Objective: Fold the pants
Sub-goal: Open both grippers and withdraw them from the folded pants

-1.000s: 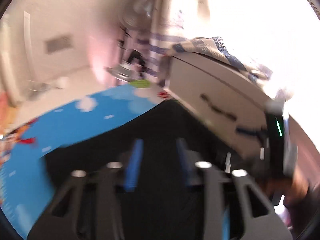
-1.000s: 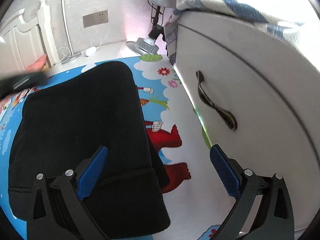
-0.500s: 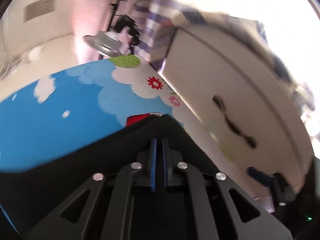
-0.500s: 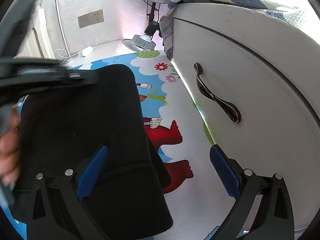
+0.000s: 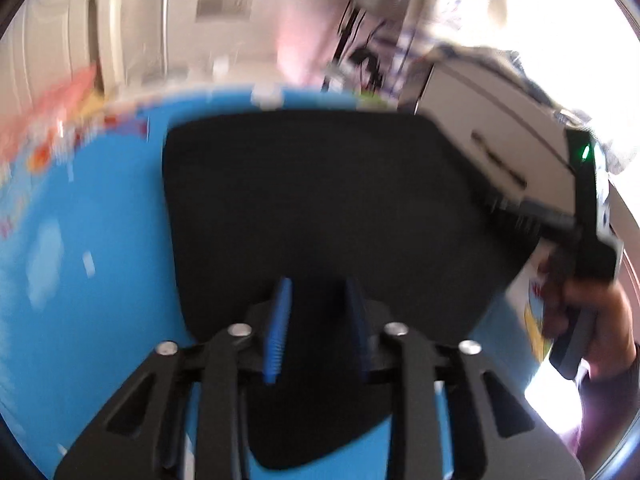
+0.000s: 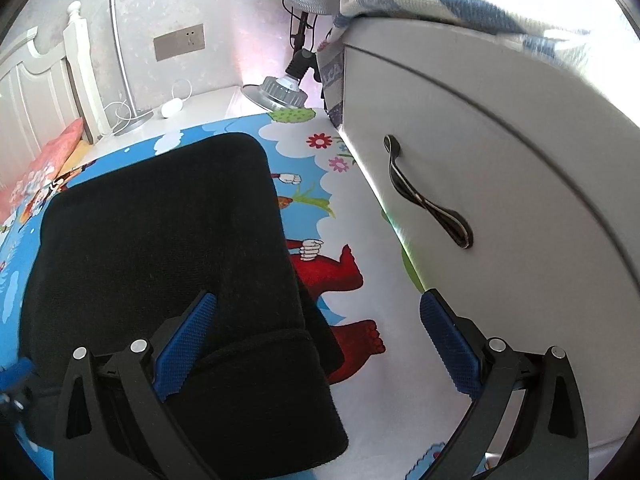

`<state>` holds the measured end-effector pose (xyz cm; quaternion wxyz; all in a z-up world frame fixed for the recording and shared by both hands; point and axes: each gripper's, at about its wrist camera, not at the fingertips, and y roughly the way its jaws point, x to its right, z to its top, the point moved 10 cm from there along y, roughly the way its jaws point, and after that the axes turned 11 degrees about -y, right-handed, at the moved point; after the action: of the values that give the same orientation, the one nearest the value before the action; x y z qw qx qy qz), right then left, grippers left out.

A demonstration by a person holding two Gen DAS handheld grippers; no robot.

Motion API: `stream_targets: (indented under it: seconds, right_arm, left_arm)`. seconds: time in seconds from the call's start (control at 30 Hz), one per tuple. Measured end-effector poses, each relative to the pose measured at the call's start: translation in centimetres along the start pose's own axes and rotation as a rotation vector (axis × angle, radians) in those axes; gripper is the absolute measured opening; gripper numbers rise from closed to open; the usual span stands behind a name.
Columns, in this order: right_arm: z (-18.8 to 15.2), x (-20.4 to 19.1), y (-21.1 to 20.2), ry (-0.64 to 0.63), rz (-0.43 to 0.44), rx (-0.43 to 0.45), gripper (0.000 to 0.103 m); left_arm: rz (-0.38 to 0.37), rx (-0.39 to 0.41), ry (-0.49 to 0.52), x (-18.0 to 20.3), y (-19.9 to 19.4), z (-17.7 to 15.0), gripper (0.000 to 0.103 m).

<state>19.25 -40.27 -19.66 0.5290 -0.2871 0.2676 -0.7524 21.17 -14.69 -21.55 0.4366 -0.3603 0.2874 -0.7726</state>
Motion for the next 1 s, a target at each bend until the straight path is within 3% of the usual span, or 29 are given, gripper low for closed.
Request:
stream_targets:
  seconds: [0.23, 0.33, 0.4, 0.47, 0.63, 0.8, 0.9, 1.0]
  right_arm:
    - [1.9, -3.2, -6.1, -0.062, 0.019, 0.115, 0.096]
    - [0.9, -4.7, -5.5, -0.091, 0.032, 0.073, 0.096]
    - [-0.7, -5.3, -4.1, -0.117, 0.019, 0.009, 0.096]
    - [-2.2, -5.7, -3.2, -0.118, 0.018, -0.030, 0.096]
    - [-2.7, -5.7, -3.2, -0.119, 0.024, -0.024, 0.097]
    - [-2.9, -5.8, -3.2, -0.121, 0.021, -0.018, 0.097]
    - [-3.0, -5.8, -3.4, -0.121, 0.021, -0.020, 0.097]
    - [-3.1, -5.8, -3.3, -0.115, 0.026, -0.028, 0.097]
  left_arm:
    - [-0.002, 0.017, -0.015, -0.8, 0.0, -0.5, 0.034]
    - [0.005, 0.024, -0.020, -0.9, -0.6, -0.7, 0.037]
    - [0.014, 0.055, -0.024, -0.8, -1.4, -0.3, 0.050]
    - [0.020, 0.100, -0.014, -0.7, -2.6, 0.1, 0.051]
    - [0.013, 0.122, -0.025, -0.5, -3.6, 1.0, 0.058]
    - [0.068, 0.128, 0.000, -0.2, -3.1, 1.9, 0.067]
    - [0.072, 0.155, 0.073, 1.8, -2.6, 4.9, 0.073]
    - [0.016, 0.136, 0.168, 5.4, -0.5, 9.1, 0.076]
